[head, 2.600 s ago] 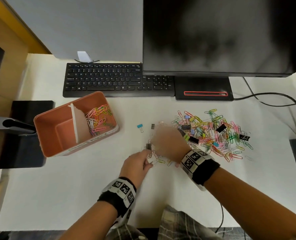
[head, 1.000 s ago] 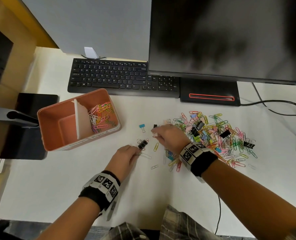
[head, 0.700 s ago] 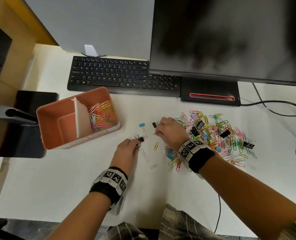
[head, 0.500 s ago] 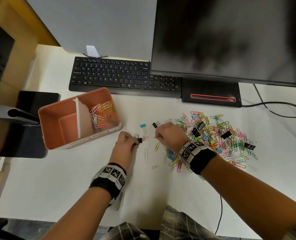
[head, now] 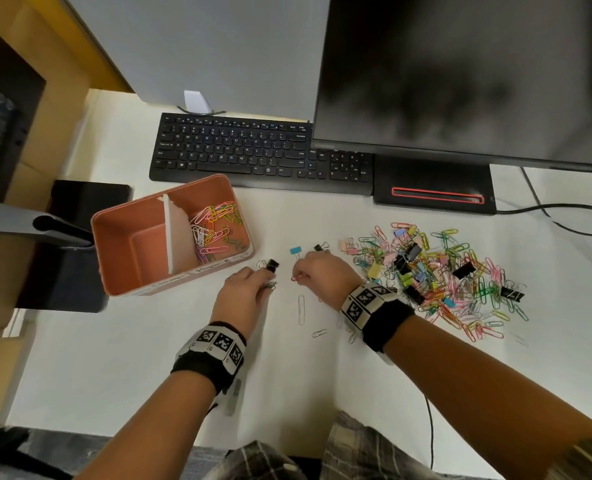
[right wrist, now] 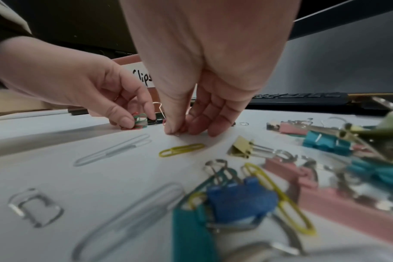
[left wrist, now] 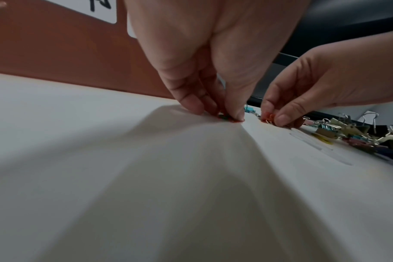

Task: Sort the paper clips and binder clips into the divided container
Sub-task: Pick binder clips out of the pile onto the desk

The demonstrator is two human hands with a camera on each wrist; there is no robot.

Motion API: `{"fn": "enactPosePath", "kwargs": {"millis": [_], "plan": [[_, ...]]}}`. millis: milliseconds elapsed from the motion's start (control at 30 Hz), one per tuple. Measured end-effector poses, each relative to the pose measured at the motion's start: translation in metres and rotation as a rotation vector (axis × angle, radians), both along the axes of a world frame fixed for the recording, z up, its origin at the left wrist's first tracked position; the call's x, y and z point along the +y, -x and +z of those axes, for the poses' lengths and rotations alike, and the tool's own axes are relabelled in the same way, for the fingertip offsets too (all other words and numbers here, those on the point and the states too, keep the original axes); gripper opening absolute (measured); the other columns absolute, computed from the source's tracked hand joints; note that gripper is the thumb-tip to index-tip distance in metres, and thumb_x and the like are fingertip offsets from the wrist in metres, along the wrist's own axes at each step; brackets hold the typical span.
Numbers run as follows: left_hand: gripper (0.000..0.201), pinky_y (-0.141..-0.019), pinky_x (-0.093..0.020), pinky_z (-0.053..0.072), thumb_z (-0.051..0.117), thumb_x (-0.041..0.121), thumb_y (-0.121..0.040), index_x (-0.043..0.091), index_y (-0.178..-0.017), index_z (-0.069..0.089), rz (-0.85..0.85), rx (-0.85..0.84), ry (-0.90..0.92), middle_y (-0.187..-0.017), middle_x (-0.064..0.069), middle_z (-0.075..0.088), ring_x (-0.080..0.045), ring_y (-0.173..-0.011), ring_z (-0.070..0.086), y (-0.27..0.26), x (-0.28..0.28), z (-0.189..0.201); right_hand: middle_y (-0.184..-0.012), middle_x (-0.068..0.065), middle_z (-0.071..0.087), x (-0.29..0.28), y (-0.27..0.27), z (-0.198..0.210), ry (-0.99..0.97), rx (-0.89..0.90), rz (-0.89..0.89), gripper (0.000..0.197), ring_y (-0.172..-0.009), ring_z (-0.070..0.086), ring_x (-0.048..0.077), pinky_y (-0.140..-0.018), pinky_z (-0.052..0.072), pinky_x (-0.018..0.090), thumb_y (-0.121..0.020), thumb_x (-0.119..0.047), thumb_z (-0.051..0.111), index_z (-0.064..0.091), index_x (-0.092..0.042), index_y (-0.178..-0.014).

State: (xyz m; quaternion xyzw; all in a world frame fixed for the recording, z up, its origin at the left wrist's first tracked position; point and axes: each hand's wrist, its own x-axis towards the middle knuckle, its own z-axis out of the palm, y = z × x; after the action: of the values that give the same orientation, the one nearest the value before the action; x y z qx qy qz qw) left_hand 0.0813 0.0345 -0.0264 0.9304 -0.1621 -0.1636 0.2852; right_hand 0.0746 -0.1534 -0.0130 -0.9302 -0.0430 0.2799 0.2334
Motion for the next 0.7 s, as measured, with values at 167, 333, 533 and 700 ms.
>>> {"fn": "enactPosePath", "kwargs": {"millis": [167, 333, 533, 700], "plan": [[0.010, -0.072, -0.032, 0.047, 0.064, 0.014, -0.082, 0.013, -0.092, 0.066, -0.026, 0.007, 0.000, -0.091, -0.005, 0.065, -0.028, -0.083, 0.060, 0.002, 0.002, 0.001, -0.109, 0.010, 0.056, -0.002, 0.003, 0.002, -0.011, -0.022, -0.004, 0.017, -0.101, 0.054, 0.024, -0.084, 0.044, 0.031, -0.091, -0.014, 0.054, 0.066, -0.005, -0.098], [0.011, -0.075, -0.030, 0.047, 0.064, 0.006, -0.080, 0.010, -0.090, 0.066, 0.004, 0.031, 0.068, -0.092, -0.007, 0.063, -0.025, -0.082, 0.060, 0.005, 0.002, 0.001, -0.107, 0.009, 0.063, -0.005, 0.010, 0.003, -0.030, 0.034, -0.061, 0.023, -0.099, 0.058, 0.024, -0.084, 0.045, 0.030, -0.091, -0.007, 0.046, 0.061, -0.010, -0.108], [0.010, -0.072, -0.032, 0.048, 0.062, 0.005, -0.080, 0.010, -0.089, 0.062, 0.026, 0.100, 0.026, -0.086, -0.010, 0.062, -0.023, -0.074, 0.055, -0.001, -0.001, 0.003, -0.107, 0.008, 0.064, -0.017, 0.008, 0.015, -0.105, 0.021, -0.100, 0.020, -0.091, 0.059, 0.017, -0.081, 0.044, 0.021, -0.089, -0.006, 0.052, 0.068, -0.008, -0.101], [0.013, -0.075, -0.025, 0.042, 0.058, 0.004, -0.083, 0.008, -0.093, 0.066, -0.055, 0.125, -0.016, -0.093, -0.011, 0.061, -0.026, -0.083, 0.058, 0.000, 0.000, -0.003, -0.104, 0.005, 0.063, -0.040, 0.023, 0.026, -0.133, -0.036, -0.080, 0.013, -0.085, 0.054, 0.011, -0.080, 0.043, 0.018, -0.089, -0.012, 0.058, 0.068, -0.011, -0.096]]}}
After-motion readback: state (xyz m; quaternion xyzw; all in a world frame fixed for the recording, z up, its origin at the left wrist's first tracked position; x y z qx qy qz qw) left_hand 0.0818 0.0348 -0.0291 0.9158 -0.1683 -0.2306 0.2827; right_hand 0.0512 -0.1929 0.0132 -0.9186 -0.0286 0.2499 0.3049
